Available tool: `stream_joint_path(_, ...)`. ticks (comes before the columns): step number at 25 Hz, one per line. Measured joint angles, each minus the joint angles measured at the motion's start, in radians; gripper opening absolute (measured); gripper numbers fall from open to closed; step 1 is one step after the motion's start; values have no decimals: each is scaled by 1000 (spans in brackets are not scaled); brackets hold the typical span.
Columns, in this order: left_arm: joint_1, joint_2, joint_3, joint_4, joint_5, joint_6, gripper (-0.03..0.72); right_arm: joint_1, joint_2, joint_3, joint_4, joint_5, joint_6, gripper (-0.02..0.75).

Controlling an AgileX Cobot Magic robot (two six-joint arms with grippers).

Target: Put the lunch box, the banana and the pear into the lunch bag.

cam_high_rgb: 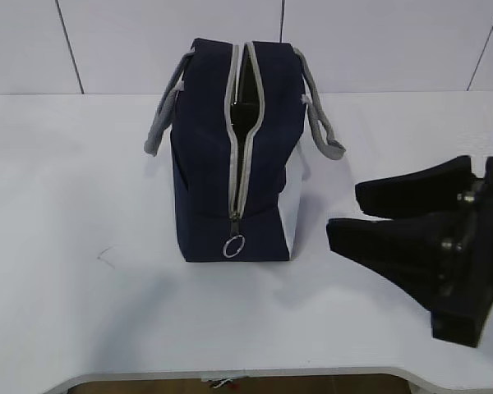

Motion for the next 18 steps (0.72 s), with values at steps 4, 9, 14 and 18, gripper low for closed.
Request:
stream_joint_path(4,0,0,0,0,0,0,328,0,102,19,268,-3,-301,426)
stream_joint_path(9,0,0,0,0,0,0,328,0,235,19,309,86,-370,424)
stream_joint_path(14,0,0,0,0,0,0,327,0,385,19,311,137,-377,426)
stream_joint_path(18,0,0,0,2,0,0,323,0,485,-12,312,196,-379,450)
